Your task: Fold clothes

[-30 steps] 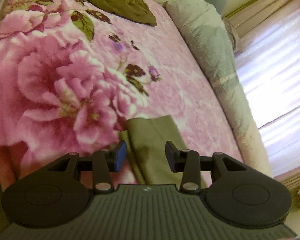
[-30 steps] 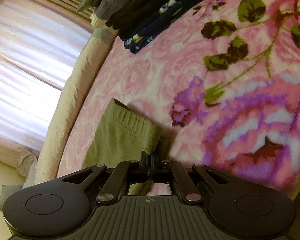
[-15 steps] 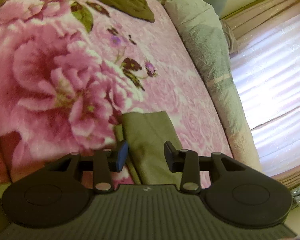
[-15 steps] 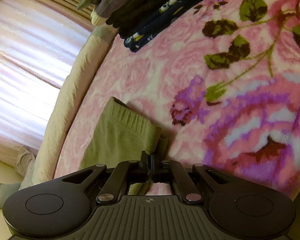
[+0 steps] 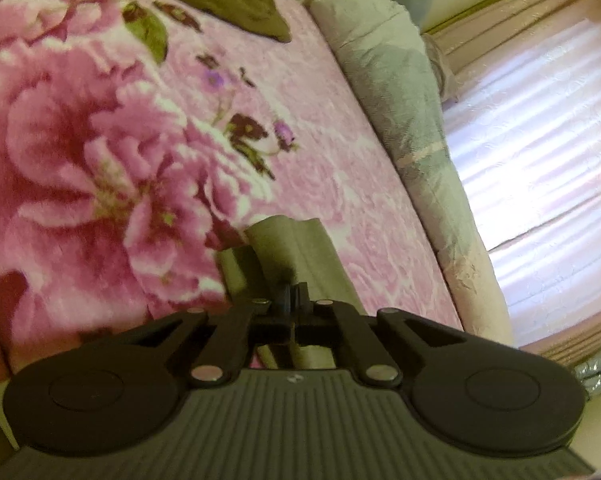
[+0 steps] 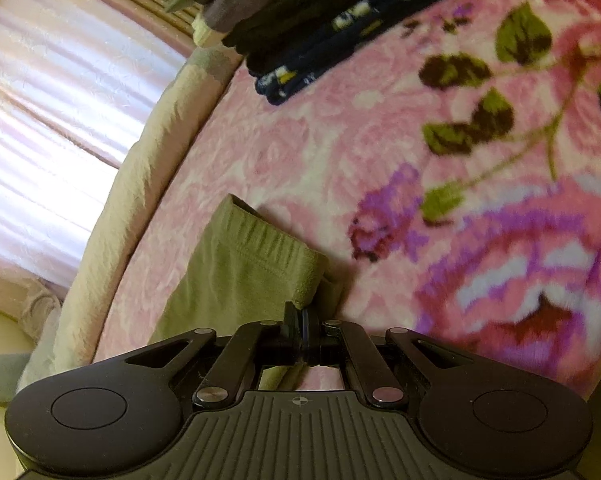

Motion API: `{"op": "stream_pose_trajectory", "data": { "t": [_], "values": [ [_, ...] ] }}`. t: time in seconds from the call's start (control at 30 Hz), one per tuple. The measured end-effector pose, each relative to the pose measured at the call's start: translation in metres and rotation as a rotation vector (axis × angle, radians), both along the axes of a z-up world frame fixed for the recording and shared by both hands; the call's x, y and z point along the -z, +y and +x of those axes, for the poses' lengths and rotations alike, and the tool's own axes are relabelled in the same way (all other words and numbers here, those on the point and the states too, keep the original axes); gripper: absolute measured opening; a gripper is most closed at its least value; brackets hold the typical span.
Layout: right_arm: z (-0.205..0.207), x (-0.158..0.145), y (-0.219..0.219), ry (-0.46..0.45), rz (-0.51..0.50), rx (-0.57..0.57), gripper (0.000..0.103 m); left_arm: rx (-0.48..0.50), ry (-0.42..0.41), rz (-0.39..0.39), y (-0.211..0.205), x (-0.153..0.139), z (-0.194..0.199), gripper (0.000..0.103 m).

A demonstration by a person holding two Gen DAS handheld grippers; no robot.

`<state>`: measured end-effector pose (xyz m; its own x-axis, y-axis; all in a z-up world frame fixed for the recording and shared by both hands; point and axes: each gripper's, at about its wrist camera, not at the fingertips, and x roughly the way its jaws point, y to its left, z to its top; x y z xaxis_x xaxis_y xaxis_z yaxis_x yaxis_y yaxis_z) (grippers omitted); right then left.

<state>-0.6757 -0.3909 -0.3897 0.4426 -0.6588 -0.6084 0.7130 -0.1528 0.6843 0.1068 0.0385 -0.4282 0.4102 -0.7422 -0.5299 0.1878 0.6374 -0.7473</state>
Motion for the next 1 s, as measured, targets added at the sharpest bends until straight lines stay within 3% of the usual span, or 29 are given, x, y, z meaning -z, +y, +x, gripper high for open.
{"op": "stream_pose_trajectory", "data": {
  "t": [0.33, 0.5, 0.63, 0.73, 0.8, 0.83, 0.9, 0.93, 0.97, 1.0],
  "values": [
    [-0.006, -0.013, -0.008, -0.006, -0.017, 0.013, 0.0, 0.038, -0.06, 0.006, 0.013, -0.002, -0.005, 0.0],
    [-0.013, -0.008, -0.01, -0.072, 0.006, 0.056, 0.0, 0.046, -0.094, 0.004, 0.009, -0.008, 0.0, 0.0],
    [-0.007, -0.005, -0.011, -0.017, 0.04, 0.003, 0.0, 0.123, -0.137, 0.163, -0.01, 0.0, -0.003, 0.0],
    [-0.007, -0.003, -0.005, -0.01, 0.054, -0.028, 0.0, 0.122, -0.185, 0.214, -0.008, -0.002, -0.014, 0.003],
    [-0.005, -0.014, 0.004, 0.075, 0.051, -0.027, 0.0, 0.095, -0.208, 0.246, -0.003, -0.009, -0.02, 0.015],
    [-0.002, -0.021, 0.01, 0.144, 0.047, -0.025, 0.004, 0.081, -0.217, 0.268, 0.0, -0.013, -0.023, 0.015],
    [0.01, -0.035, 0.022, 0.321, 0.009, -0.019, 0.024, 0.086, -0.239, 0.281, 0.003, -0.024, -0.03, 0.015],
    [0.022, -0.042, 0.03, 0.39, -0.04, -0.041, 0.05, 0.107, -0.259, 0.28, 0.001, -0.031, -0.037, 0.015],
    [0.034, -0.049, 0.038, 0.456, -0.091, -0.066, 0.062, 0.132, -0.284, 0.282, -0.003, -0.037, -0.044, 0.015],
    [0.048, -0.054, 0.044, 0.484, -0.145, -0.096, 0.062, 0.164, -0.313, 0.284, -0.009, -0.043, -0.05, 0.015]
  ]
}}
